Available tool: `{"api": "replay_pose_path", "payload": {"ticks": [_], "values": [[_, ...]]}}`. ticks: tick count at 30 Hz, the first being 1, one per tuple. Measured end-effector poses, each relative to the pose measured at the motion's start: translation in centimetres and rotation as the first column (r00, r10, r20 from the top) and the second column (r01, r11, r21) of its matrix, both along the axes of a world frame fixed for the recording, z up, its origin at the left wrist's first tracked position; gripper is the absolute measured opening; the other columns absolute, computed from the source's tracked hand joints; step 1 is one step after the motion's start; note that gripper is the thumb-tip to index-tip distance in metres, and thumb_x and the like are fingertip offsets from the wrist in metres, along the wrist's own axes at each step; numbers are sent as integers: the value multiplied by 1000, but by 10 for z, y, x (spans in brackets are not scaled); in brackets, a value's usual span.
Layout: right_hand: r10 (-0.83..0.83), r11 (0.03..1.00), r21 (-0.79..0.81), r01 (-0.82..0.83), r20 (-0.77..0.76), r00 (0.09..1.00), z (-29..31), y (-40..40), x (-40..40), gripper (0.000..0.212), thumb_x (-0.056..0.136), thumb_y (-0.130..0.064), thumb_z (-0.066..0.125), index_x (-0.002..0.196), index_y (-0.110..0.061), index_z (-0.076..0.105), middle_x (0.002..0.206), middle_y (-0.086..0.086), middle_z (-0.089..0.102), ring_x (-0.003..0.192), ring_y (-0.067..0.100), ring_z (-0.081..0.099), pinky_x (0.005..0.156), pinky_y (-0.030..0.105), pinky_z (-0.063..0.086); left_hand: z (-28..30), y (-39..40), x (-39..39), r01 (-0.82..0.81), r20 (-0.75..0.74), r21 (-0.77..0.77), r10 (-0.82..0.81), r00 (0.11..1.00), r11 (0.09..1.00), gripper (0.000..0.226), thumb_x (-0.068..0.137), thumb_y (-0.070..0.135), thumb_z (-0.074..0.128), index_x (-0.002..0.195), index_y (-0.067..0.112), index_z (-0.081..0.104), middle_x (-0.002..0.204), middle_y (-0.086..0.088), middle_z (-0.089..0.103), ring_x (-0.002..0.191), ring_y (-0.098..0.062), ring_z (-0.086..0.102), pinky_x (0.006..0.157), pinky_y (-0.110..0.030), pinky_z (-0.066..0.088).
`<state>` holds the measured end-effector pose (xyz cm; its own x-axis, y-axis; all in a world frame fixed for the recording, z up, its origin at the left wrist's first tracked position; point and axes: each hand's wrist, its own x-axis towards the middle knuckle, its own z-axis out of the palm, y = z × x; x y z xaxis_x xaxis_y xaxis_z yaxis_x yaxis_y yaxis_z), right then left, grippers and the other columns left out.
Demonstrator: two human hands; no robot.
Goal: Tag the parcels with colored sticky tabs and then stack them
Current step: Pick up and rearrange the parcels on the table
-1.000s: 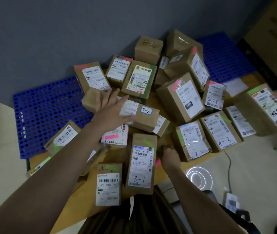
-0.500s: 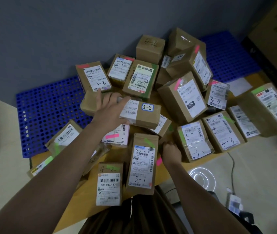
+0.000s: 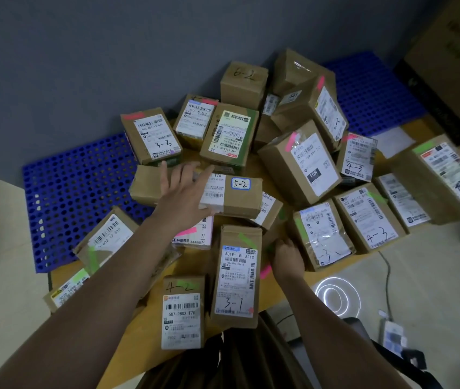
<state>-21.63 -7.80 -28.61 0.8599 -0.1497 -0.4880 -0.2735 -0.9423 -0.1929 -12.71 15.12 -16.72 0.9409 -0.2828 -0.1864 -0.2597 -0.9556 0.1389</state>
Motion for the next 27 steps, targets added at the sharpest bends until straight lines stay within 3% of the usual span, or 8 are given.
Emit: {"api": "replay_pose_path", "payload": {"ticks": [12, 17, 19, 22, 27], "values": [[150, 987, -51, -149, 17, 988, 0, -8, 4, 21, 95, -6, 46, 110, -6, 61, 115, 10, 58, 104, 23, 57, 80, 31, 51, 5, -16, -6, 63, 44, -60, -60, 997, 996, 91, 85, 48, 61, 152, 25, 5, 154, -7, 8, 144, -24, -2, 109, -48, -23], [130, 991, -41, -129, 22, 991, 2, -6, 0, 32, 96, -8, 46, 128, -6, 48, 130, 11, 48, 118, 26, 50, 91, 32, 47, 4, -19, -8, 82, 83, -101, -74, 994, 991, 89, 85, 47, 62, 152, 25, 8, 154, -7, 10, 145, -23, -1, 107, -45, -27], [116, 991, -61, -116, 1, 993, 2, -5, -1, 31, 96, -6, 46, 127, -7, 51, 130, 11, 48, 117, 26, 51, 89, 32, 48, 4, -20, -11, 93, 102, -119, -81, 992, 989, 89, 84, 46, 64, 152, 23, 11, 154, -8, 11, 145, -23, 0, 106, -44, -28], [124, 989, -86, -124, -11, 992, 3, -7, 2, 27, 95, -2, 45, 116, -8, 61, 122, 10, 55, 108, 25, 58, 86, 31, 51, 5, -21, -16, 116, 121, -122, -101, 987, 986, 87, 84, 43, 64, 152, 22, 13, 154, -10, 14, 143, -23, 1, 108, -45, -25], [166, 982, -88, -166, -3, 986, 6, -10, 8, 25, 95, -1, 43, 113, -7, 60, 118, 11, 57, 106, 25, 59, 85, 31, 49, 3, -25, -23, 125, 139, -141, -105, 985, 982, 82, 86, 38, 63, 151, 21, 17, 152, -10, 18, 143, -23, 4, 113, -50, -15]]}}
